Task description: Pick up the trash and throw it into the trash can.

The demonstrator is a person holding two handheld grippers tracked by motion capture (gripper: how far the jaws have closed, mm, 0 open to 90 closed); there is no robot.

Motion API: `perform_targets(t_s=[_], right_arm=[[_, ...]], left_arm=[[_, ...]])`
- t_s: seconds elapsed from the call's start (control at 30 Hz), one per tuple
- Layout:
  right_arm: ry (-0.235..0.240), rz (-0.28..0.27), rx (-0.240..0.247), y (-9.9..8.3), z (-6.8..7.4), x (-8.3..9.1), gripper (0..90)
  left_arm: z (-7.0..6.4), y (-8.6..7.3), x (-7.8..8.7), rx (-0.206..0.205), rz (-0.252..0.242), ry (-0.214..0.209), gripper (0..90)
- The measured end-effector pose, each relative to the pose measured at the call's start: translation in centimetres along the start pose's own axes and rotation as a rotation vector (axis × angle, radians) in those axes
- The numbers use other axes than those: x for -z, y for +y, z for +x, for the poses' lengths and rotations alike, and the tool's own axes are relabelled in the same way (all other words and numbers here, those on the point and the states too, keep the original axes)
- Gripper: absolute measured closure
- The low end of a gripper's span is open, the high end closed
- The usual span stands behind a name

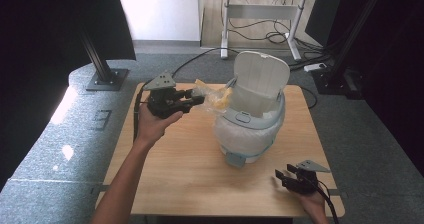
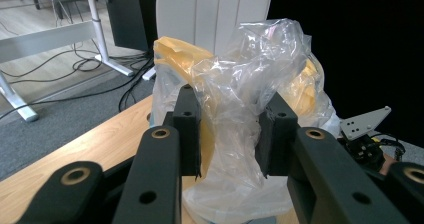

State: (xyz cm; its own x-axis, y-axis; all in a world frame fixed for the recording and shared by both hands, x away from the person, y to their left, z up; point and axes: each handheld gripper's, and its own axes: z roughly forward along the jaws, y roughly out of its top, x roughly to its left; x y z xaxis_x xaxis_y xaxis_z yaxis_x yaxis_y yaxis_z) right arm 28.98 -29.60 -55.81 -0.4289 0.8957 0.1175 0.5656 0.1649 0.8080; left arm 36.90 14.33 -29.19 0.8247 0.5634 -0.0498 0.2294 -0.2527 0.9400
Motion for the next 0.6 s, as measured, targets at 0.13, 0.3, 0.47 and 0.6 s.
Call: perform_targets(t_s=[0.13, 0.3, 0.47, 0.6], right_arm=[[0.000, 0.001, 0.000, 0.0, 0.0, 0.0, 39.6], [0.001, 0.004, 0.001, 0.0, 0.0, 0.0, 39.6], [0.001, 0.004, 0.001, 0.0, 0.1, 0.0, 39.6], [0.002, 0.006, 0.002, -0.1, 0.1, 0.0, 39.6]], left_arm=[[-0.2, 0.3, -0.6, -0.008, 0.007, -0.004, 66.5], [-0.3, 0.7, -1.3, -0.014, 0.011, -0.011, 66.4], [-0.3, 0.9, -2.1, -0.009, 0.011, -0.021, 66.2], [-0.2, 1.1, -2.7, -0.008, 0.017, -0.024, 66.1]])
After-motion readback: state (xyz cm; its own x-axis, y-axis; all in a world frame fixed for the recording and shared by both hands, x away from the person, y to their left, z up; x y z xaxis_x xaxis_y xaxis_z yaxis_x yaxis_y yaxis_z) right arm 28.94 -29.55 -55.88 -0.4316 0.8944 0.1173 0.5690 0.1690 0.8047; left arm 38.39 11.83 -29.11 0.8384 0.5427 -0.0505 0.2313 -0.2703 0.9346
